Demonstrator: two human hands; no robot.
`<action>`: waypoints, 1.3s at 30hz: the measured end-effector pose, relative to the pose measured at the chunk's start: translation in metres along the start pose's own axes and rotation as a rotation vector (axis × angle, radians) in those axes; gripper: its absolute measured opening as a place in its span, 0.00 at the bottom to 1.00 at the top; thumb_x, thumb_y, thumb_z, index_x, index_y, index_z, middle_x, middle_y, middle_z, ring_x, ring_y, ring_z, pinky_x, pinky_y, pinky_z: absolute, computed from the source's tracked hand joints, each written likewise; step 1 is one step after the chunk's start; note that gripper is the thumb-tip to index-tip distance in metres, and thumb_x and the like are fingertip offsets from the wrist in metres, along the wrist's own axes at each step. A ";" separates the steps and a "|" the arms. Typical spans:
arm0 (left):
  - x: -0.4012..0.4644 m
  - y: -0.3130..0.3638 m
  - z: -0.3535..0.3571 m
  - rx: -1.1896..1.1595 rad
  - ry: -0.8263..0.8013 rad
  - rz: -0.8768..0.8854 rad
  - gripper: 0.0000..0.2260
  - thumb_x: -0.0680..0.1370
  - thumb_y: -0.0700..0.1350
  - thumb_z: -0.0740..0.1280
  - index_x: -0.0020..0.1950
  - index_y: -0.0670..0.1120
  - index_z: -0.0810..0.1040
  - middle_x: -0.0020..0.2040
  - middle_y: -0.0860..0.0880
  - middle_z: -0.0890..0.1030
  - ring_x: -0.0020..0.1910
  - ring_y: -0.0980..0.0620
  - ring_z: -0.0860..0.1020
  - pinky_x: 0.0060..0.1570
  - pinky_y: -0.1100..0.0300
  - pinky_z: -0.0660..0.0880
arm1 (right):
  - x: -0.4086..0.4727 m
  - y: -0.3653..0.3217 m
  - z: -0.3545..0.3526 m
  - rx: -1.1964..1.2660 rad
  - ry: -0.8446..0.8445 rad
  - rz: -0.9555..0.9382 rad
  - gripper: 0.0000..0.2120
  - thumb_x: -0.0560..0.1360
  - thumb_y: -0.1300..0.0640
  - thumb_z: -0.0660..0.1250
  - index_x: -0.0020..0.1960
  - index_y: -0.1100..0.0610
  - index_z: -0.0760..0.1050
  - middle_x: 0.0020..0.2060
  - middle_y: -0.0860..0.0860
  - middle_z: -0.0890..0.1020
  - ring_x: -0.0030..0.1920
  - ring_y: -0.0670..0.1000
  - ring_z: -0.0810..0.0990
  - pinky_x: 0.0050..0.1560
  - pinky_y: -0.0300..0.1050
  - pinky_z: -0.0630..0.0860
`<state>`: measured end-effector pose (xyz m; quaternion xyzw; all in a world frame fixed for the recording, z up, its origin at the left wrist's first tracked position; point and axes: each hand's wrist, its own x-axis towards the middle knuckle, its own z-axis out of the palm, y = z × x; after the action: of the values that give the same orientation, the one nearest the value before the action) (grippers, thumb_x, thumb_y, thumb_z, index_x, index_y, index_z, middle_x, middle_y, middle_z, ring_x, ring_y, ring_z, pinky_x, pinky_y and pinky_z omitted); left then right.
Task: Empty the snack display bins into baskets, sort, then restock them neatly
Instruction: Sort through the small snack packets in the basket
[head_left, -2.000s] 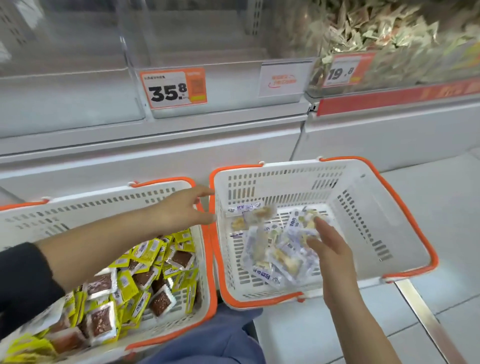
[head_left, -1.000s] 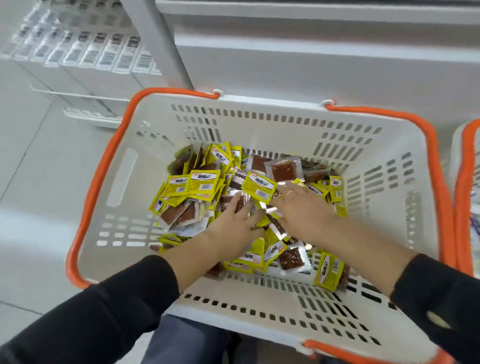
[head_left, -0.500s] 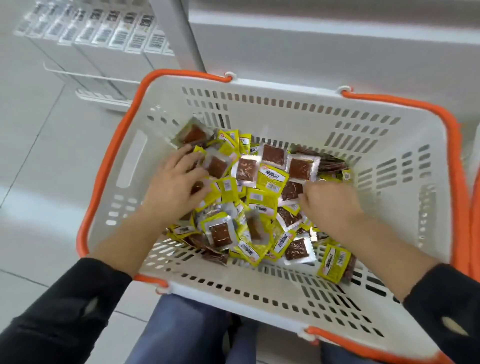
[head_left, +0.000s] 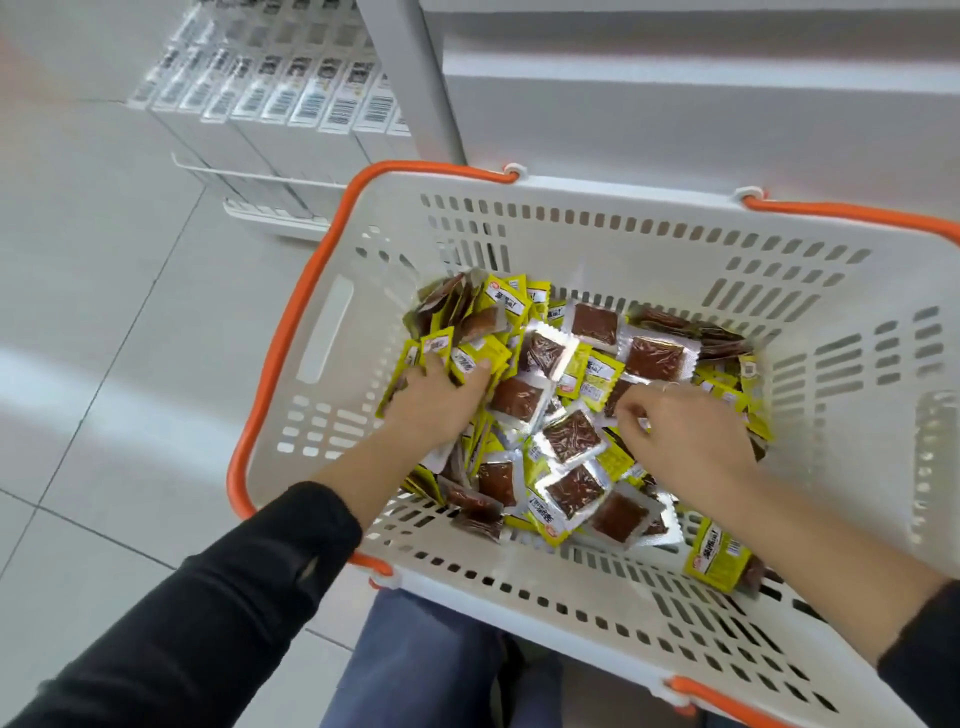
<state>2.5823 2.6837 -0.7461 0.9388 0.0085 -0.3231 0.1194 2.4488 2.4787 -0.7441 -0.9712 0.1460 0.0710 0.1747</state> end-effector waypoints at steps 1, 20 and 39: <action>-0.002 0.008 0.001 -0.016 -0.033 -0.014 0.42 0.76 0.71 0.52 0.79 0.44 0.49 0.76 0.36 0.57 0.73 0.36 0.60 0.69 0.43 0.59 | 0.001 -0.001 -0.001 0.047 -0.013 0.024 0.09 0.79 0.53 0.60 0.49 0.48 0.79 0.36 0.47 0.79 0.38 0.49 0.72 0.27 0.39 0.60; 0.009 -0.003 0.013 -0.044 0.197 0.141 0.19 0.81 0.52 0.59 0.61 0.38 0.74 0.59 0.38 0.76 0.62 0.39 0.72 0.62 0.49 0.67 | -0.006 0.009 0.009 0.202 -0.150 -0.002 0.16 0.79 0.54 0.62 0.66 0.51 0.73 0.64 0.52 0.75 0.62 0.54 0.71 0.55 0.47 0.70; -0.015 0.029 0.026 0.062 0.207 0.489 0.15 0.78 0.37 0.59 0.63 0.45 0.76 0.58 0.45 0.80 0.57 0.43 0.77 0.52 0.53 0.75 | -0.010 0.010 -0.007 -0.037 -0.188 0.012 0.12 0.80 0.54 0.56 0.55 0.51 0.77 0.50 0.49 0.81 0.50 0.53 0.79 0.41 0.45 0.73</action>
<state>2.5578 2.6506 -0.7507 0.9441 -0.2162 -0.1871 0.1638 2.4365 2.4695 -0.7384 -0.9624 0.1336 0.1654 0.1693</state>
